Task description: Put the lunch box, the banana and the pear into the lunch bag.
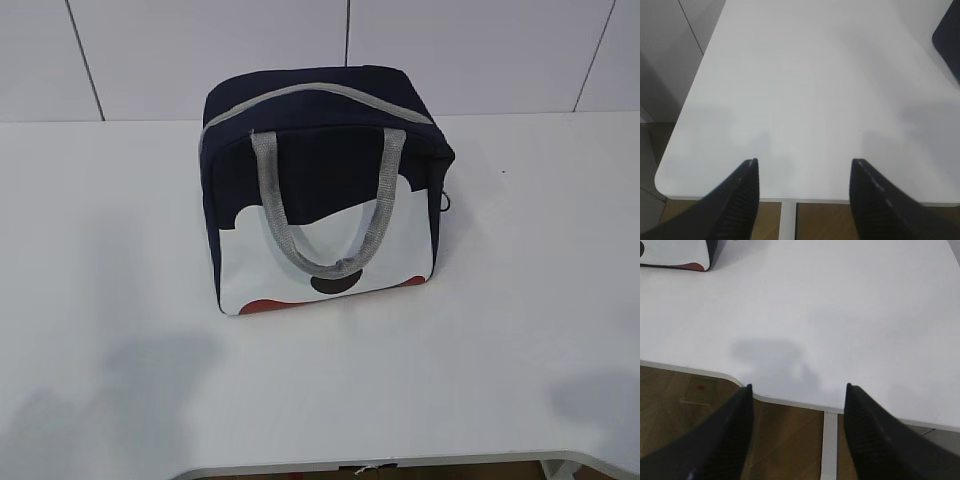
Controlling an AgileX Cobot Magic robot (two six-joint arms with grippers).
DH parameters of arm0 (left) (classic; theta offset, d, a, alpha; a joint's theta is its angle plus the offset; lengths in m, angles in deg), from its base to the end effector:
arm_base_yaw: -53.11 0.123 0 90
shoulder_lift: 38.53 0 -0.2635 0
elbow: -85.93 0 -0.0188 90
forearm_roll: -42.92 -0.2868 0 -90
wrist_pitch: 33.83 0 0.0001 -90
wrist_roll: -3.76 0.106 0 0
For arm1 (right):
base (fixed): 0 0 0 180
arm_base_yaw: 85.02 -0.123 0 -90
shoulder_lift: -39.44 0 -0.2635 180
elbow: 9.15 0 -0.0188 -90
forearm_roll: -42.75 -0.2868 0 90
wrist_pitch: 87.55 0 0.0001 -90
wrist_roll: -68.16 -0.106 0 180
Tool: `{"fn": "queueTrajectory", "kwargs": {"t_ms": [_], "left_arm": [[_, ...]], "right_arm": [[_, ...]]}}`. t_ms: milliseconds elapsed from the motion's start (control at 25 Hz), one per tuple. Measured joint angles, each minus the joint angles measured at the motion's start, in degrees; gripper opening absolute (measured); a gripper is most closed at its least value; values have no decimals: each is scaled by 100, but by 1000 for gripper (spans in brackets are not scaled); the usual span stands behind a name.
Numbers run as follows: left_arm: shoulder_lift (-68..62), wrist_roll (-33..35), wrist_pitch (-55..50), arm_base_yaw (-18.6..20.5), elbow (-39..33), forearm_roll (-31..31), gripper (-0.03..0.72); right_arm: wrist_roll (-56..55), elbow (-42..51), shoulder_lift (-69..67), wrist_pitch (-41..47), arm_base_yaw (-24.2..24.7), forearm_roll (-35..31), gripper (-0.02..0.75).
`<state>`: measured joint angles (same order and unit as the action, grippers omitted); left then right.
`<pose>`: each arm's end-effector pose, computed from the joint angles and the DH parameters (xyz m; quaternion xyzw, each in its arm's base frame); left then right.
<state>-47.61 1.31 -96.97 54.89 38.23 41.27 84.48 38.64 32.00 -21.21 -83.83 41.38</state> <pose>0.0611 0.0046 0.2845 -0.0327 0.8650 0.0114 0.5006 0.0539 0.0012 0.2806 -0.1160 0.8650 -0.0625 0.4842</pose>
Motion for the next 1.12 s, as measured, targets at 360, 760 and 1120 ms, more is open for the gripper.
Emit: {"fn": "queueTrajectory", "kwargs": {"t_ms": [360,760,1120], "left_arm": [[0,0,0,0,0,0,414],[0,0,0,0,0,0,414],[0,0,0,0,0,0,414]], "right_arm": [[0,0,0,0,0,0,475],[0,0,0,0,0,0,475],[0,0,0,0,0,0,475]]}}
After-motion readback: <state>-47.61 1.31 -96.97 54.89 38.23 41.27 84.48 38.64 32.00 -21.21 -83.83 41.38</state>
